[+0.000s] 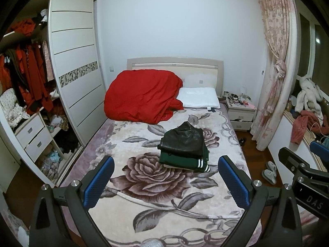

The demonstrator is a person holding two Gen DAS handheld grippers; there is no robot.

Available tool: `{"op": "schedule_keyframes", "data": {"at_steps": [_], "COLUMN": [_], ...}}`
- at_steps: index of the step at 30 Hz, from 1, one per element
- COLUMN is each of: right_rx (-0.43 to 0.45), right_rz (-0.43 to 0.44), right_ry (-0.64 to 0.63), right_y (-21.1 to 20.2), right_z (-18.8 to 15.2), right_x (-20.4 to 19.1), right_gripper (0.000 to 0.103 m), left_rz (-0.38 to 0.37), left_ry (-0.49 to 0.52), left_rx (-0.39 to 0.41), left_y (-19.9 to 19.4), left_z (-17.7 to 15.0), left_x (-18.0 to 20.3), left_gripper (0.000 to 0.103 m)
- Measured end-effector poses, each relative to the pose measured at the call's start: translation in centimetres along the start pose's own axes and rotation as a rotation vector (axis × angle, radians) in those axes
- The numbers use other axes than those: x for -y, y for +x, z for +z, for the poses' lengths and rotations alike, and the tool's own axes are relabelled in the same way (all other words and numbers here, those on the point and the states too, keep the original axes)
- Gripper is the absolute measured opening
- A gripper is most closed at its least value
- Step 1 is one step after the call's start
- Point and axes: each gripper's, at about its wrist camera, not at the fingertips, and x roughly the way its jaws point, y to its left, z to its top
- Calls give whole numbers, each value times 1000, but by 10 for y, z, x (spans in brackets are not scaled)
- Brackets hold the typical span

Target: Fold large clothes

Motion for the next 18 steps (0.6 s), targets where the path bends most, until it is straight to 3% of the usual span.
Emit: {"op": "schedule_keyframes", "data": {"at_steps": [18], "right_rx": [11], "right_rz": [-9], "right_ry": [3], "right_y": [-5], "right_z": [-8], "right_x": [-5], "right_gripper": [95], "left_rz": [1], "left_ry": [-1], "left_rx": [6], "left_y": [-1], "left_z": [3], "left_x": [0], "left_gripper": [103]}}
